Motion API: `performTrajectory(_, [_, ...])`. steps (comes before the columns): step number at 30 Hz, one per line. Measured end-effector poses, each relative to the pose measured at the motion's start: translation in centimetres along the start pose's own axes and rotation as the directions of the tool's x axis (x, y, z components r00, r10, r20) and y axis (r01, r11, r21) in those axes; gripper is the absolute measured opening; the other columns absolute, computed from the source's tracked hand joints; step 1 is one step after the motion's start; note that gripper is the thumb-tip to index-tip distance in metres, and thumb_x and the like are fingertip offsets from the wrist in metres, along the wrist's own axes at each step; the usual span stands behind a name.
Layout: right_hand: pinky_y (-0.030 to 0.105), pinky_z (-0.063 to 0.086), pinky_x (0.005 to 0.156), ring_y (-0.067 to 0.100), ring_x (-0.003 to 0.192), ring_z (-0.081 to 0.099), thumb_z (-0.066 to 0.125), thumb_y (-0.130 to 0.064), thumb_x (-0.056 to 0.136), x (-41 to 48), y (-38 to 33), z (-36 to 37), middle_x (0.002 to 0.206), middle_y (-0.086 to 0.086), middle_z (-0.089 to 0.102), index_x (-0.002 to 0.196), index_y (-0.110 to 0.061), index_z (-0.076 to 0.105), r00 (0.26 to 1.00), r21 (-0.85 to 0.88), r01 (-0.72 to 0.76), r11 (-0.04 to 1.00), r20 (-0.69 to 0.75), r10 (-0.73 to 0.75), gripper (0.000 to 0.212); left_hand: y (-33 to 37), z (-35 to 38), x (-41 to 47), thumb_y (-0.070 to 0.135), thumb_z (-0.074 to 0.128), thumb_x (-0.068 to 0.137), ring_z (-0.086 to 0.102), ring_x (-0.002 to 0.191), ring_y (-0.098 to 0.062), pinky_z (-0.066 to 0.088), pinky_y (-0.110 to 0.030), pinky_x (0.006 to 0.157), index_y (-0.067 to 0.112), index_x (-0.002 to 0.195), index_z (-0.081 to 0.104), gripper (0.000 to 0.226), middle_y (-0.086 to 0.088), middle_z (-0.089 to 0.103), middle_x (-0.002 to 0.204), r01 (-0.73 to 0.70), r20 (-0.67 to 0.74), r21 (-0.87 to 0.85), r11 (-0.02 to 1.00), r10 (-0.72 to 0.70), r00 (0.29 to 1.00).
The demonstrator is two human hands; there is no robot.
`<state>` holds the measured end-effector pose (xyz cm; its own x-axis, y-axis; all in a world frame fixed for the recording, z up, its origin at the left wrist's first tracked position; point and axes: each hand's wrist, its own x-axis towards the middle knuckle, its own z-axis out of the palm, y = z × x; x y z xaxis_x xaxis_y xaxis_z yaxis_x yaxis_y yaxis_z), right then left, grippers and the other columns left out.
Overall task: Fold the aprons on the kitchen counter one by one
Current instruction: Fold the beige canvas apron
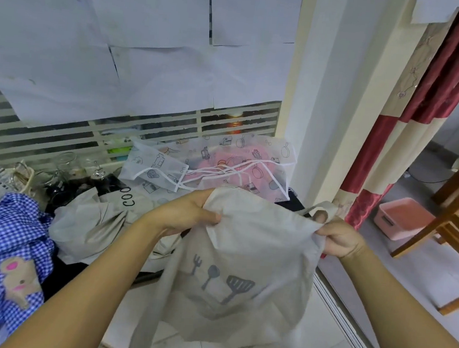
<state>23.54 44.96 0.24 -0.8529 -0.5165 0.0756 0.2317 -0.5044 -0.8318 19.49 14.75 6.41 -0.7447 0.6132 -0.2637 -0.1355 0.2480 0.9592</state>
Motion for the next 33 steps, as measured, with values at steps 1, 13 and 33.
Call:
performTrajectory(1, [0.036,0.046,0.098,0.025,0.111,0.062,0.047,0.006,0.092,-0.1,-0.7,1.1,0.115,0.015,0.067,0.110,-0.003,0.070,0.987,-0.162,-0.147,0.976,-0.096,0.132,0.030,-0.1,0.3,-0.2,-0.019,0.050,0.084,0.064,0.109,-0.015,0.053,-0.026,0.086,0.023,0.126,0.057,0.060,0.003,0.068,0.118,-0.032,0.001,0.003,0.999,0.032,0.999])
performTrajectory(13, [0.030,0.045,0.100,0.013,0.123,0.054,0.057,-0.007,0.094,0.9,-5.0,5.0,0.139,-0.003,0.053,0.139,-0.046,0.032,0.897,-0.704,-0.102,0.703,-0.371,-0.242,0.064,-0.7,0.6,-2.0,-0.023,0.032,0.079,0.067,0.096,-0.009,0.053,-0.022,0.076,0.033,0.112,0.058,0.071,0.009,0.072,0.100,-0.208,-0.467,-0.133,0.969,0.124,0.876])
performTrajectory(33, [0.022,0.042,0.066,0.013,0.066,0.045,0.057,-0.003,0.091,18.2,-18.8,7.4,0.068,0.000,0.050,0.146,-0.039,0.032,0.836,-0.930,0.153,0.334,-0.059,-0.546,0.069,12.4,-14.1,-0.7,-0.023,0.038,0.081,0.052,0.112,0.012,0.051,-0.015,0.083,0.039,0.140,0.040,0.085,0.027,0.046,0.134,-0.226,-0.455,0.463,0.857,0.449,0.769])
